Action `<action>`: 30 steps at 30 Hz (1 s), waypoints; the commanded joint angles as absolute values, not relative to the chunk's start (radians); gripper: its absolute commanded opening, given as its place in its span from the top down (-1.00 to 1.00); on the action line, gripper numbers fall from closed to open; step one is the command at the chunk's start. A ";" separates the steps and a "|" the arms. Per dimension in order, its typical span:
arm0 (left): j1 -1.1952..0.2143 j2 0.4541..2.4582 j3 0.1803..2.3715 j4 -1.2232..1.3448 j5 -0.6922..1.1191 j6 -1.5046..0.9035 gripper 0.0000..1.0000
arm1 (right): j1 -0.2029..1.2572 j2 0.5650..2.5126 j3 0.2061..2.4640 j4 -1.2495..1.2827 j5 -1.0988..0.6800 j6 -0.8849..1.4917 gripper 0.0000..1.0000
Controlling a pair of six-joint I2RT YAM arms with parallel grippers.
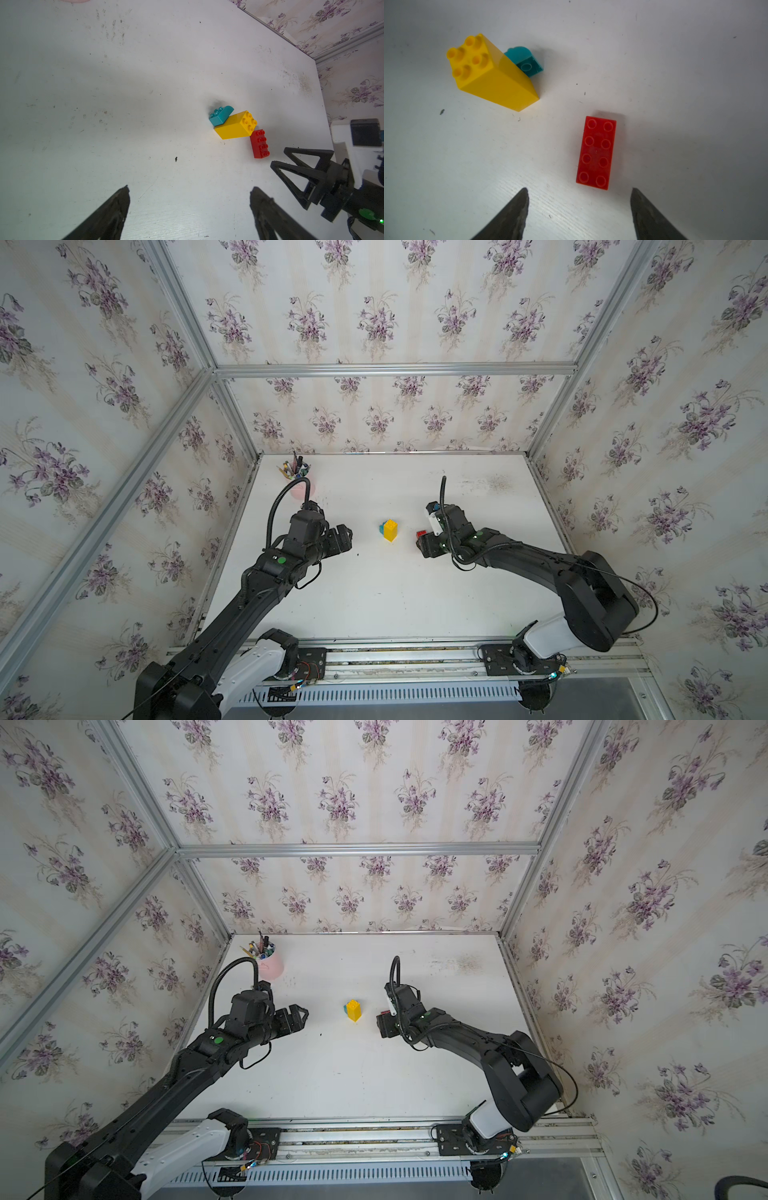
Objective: Assemble the letter r with lego
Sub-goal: Pick up the lego brick from the center of the board.
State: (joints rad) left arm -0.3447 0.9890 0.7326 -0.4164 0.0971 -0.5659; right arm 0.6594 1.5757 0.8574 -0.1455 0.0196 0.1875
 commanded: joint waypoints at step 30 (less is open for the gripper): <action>-0.344 1.000 0.715 -0.428 0.066 -0.568 -0.85 | 0.670 1.803 1.010 -0.196 0.171 0.134 0.30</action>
State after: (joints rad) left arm -0.3447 1.0035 0.7181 -0.4236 0.0784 -0.5663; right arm 0.6697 1.8107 1.0080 -0.1680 0.1703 0.1532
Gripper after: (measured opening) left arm 0.925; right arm 0.357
